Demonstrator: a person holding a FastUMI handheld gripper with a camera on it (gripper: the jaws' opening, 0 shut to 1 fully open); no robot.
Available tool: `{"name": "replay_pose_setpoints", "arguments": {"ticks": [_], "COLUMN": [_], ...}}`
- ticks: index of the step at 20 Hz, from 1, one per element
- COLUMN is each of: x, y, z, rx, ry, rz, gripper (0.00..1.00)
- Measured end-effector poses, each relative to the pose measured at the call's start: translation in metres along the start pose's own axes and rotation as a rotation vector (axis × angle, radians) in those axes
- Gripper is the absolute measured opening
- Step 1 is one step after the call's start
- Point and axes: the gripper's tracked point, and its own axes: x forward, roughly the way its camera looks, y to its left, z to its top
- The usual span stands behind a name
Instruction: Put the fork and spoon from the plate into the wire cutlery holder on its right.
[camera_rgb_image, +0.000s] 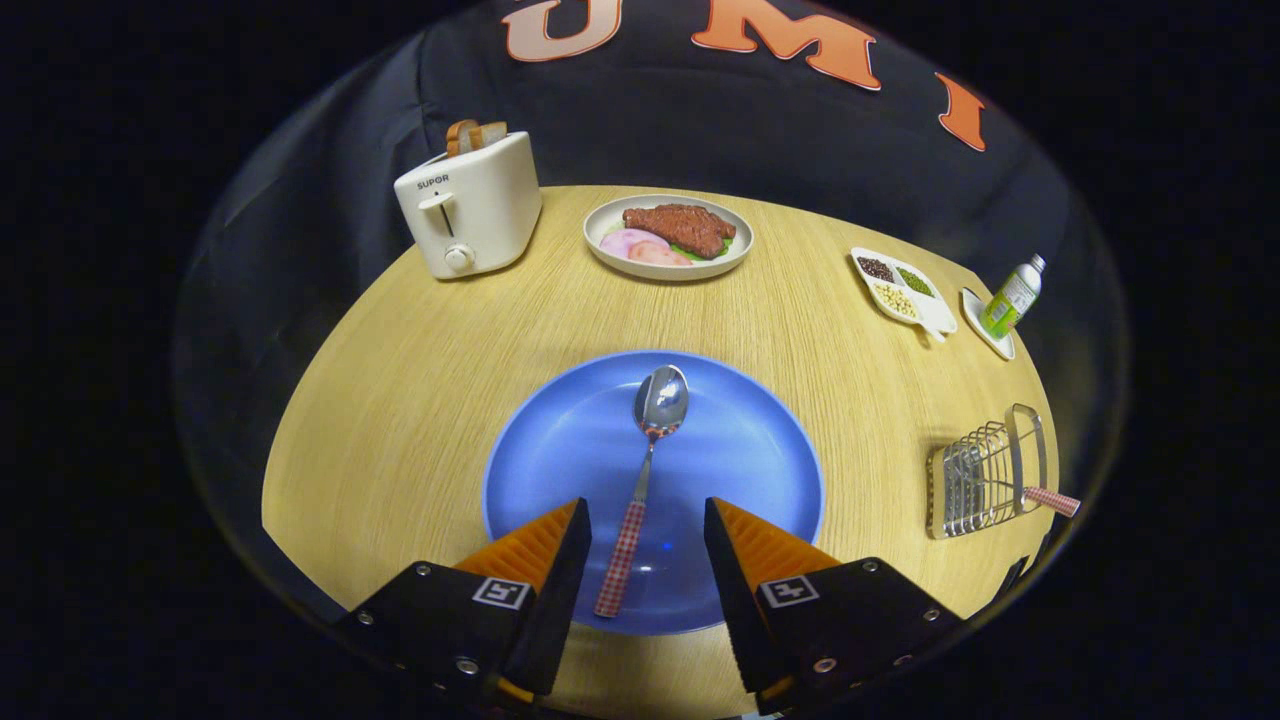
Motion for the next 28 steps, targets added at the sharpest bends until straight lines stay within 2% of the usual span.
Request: {"name": "replay_pose_setpoints", "arguments": {"ticks": [4, 5, 9, 13, 16, 21, 28], "x": [0.009, 0.010, 0.015, 0.017, 0.010, -0.014, -0.028], "y": [0.006, 0.006, 0.009, 0.009, 0.006, -0.021, -0.057], "z": [-0.013, -0.016, -0.021, -0.020, -0.012, 0.021, 0.021], "rx": [0.000, 0.000, -0.003, 0.002, 0.027, 0.041, 0.019], "ry": [0.007, 0.011, 0.004, 0.008, 0.011, -0.046, -0.052], "rz": [-0.005, -0.007, -0.017, -0.004, 0.034, 0.029, 0.013], "gripper": [0.49, 0.40, 0.19, 0.09, 0.07, 0.06, 0.06]}}
